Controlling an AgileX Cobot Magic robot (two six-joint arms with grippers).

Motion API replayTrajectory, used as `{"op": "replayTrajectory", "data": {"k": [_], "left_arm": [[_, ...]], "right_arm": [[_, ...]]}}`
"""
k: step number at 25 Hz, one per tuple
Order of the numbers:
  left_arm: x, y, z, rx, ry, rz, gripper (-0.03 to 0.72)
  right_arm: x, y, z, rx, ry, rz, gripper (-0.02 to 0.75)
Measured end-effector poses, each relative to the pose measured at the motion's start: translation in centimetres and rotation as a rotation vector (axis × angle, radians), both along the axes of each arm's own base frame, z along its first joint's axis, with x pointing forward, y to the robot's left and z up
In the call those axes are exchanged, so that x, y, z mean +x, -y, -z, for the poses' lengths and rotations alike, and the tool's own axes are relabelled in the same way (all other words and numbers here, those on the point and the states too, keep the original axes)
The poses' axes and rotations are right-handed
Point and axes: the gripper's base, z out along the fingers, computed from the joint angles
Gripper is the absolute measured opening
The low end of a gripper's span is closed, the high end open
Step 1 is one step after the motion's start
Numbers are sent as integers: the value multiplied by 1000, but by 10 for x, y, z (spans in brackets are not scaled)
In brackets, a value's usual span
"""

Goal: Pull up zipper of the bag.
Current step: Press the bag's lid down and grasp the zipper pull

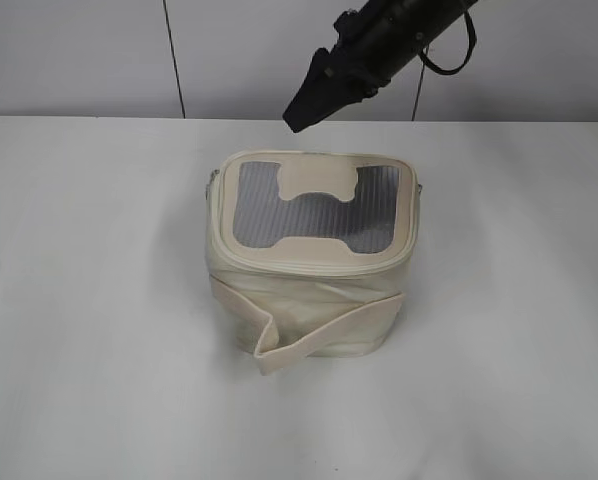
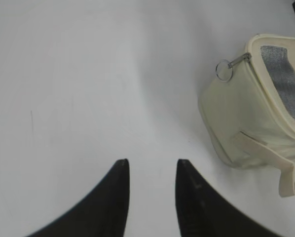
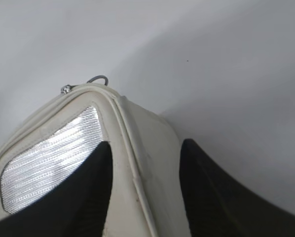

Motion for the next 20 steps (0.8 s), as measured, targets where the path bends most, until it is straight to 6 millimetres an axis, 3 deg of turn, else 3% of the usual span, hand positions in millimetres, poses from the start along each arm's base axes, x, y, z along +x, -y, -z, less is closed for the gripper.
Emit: {"op": "replayTrajectory", "data": {"k": [8, 14, 20], "left_arm": [[7, 2, 2, -13, 2, 10, 249], [26, 11, 13, -83, -47, 79, 249], [47, 19, 17, -148, -59, 136, 249]], "right_arm": [[-4, -9, -1, 6, 0, -20, 363], [-4, -23, 11, 14, -30, -37, 363], [-1, -25, 21, 8, -45, -37, 363]]}}
